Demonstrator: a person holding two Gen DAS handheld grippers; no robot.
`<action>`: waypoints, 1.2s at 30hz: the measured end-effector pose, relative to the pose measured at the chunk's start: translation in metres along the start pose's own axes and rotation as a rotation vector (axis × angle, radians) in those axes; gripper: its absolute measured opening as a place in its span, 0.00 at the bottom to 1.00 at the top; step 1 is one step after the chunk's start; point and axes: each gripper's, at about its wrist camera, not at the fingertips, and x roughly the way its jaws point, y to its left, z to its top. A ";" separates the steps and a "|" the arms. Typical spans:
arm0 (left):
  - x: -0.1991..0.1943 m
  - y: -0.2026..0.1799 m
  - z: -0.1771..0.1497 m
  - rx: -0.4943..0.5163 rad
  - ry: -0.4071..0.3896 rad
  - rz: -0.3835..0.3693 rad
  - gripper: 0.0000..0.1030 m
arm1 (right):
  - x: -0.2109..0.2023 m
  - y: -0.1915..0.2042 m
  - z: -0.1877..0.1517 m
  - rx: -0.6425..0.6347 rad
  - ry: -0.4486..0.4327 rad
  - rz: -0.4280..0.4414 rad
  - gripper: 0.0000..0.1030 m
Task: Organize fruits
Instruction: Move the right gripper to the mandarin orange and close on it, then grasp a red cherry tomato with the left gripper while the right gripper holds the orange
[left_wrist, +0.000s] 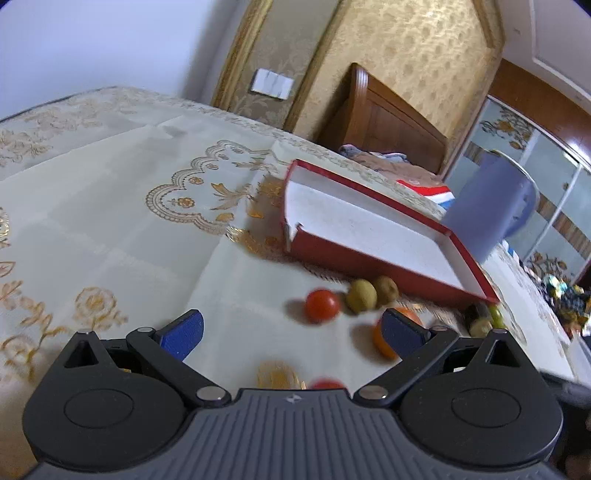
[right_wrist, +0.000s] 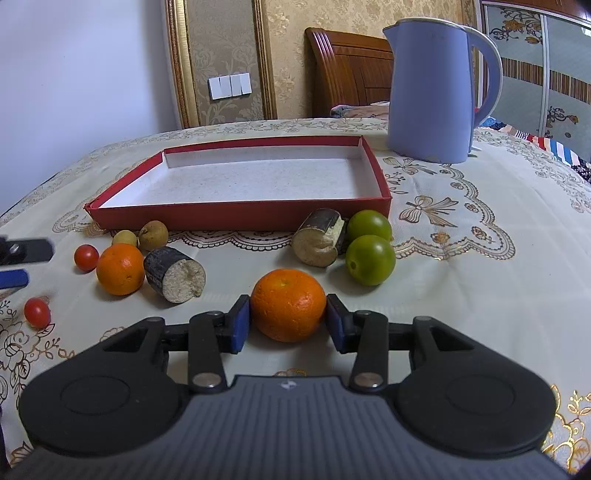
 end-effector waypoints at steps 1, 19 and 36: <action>-0.007 -0.002 -0.005 0.021 -0.005 -0.010 1.00 | 0.000 0.000 0.000 0.000 0.000 0.000 0.40; -0.014 -0.041 -0.041 0.285 -0.020 0.113 0.99 | 0.000 0.001 0.000 -0.008 0.001 -0.005 0.40; -0.008 -0.056 -0.048 0.357 0.009 0.128 0.39 | 0.001 0.001 0.000 -0.012 0.001 -0.007 0.40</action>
